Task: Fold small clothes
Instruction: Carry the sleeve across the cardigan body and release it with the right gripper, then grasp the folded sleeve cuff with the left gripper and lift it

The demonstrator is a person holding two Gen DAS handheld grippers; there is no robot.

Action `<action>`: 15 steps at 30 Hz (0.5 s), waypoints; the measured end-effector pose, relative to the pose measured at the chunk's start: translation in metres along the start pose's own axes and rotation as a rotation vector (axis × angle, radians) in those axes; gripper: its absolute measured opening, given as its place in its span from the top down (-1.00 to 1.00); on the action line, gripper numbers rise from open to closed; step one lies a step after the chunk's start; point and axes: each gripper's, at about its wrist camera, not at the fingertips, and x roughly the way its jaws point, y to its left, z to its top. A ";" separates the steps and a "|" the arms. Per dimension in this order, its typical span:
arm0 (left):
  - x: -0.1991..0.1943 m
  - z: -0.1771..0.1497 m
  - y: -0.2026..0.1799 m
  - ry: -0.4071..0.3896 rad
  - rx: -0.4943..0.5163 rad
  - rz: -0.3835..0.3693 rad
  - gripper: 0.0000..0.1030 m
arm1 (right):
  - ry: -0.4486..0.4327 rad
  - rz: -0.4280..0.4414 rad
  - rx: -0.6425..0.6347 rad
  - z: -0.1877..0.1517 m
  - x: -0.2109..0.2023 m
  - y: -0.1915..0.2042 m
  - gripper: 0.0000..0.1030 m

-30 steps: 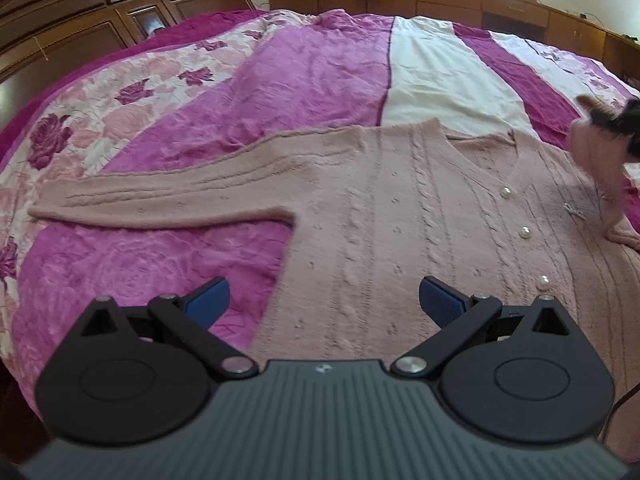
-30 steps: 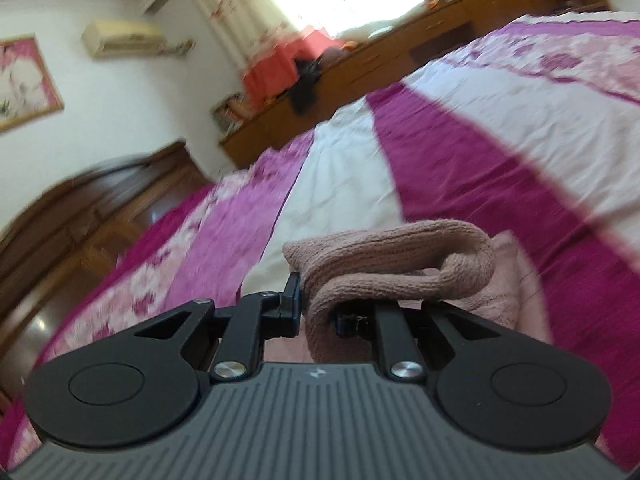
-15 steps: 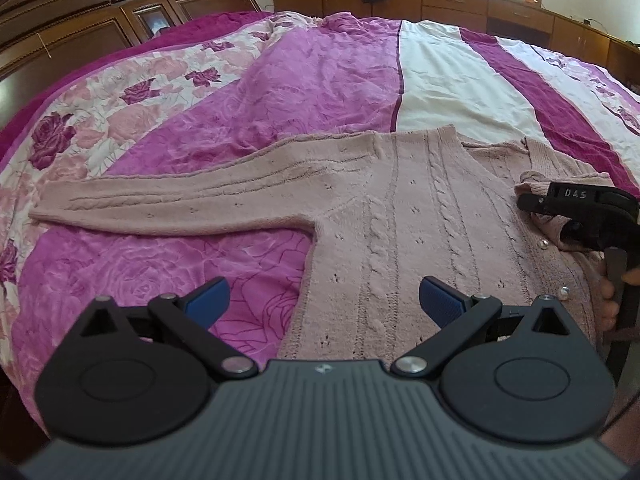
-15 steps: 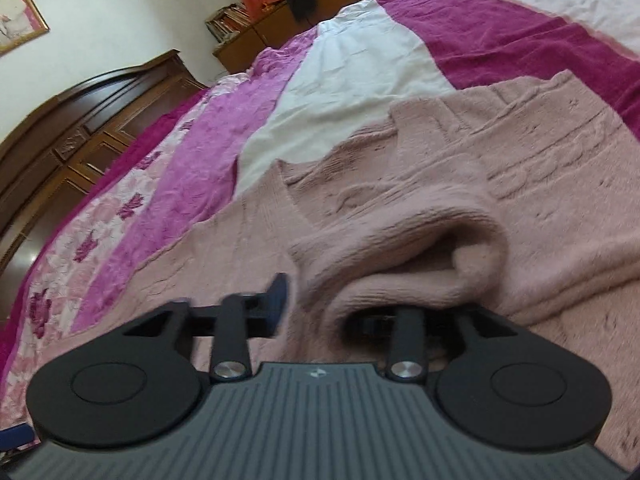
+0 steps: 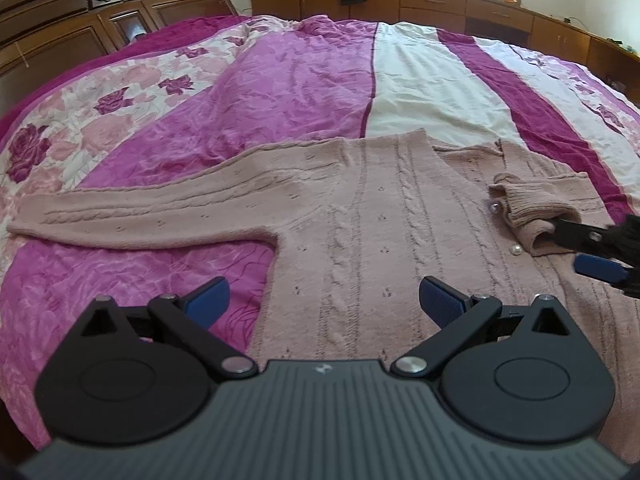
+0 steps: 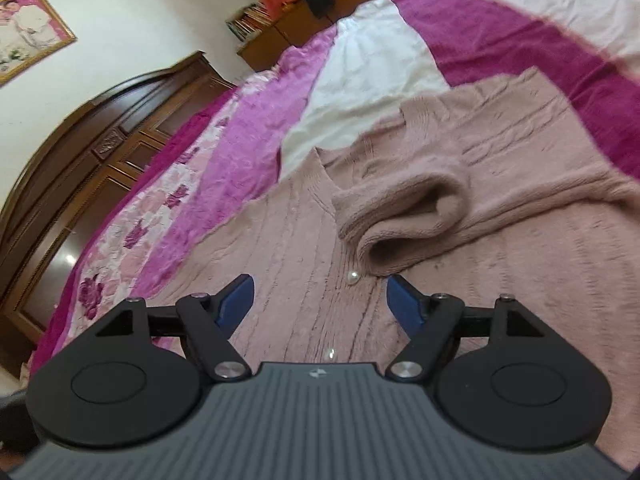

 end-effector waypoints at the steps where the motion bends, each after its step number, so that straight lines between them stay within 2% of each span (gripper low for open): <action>1: 0.001 0.002 -0.001 0.000 0.001 -0.008 -1.00 | -0.008 -0.005 -0.013 0.000 -0.009 0.000 -0.54; 3: 0.002 0.004 -0.005 0.001 0.001 -0.021 -1.00 | -0.026 -0.014 -0.038 -0.001 -0.024 -0.002 -0.54; 7: 0.008 0.011 -0.016 0.002 0.010 -0.045 -1.00 | -0.098 -0.094 -0.079 -0.001 -0.047 -0.010 -0.55; 15: 0.022 0.031 -0.053 -0.016 0.049 -0.116 -1.00 | -0.199 -0.231 -0.015 0.008 -0.051 -0.047 -0.55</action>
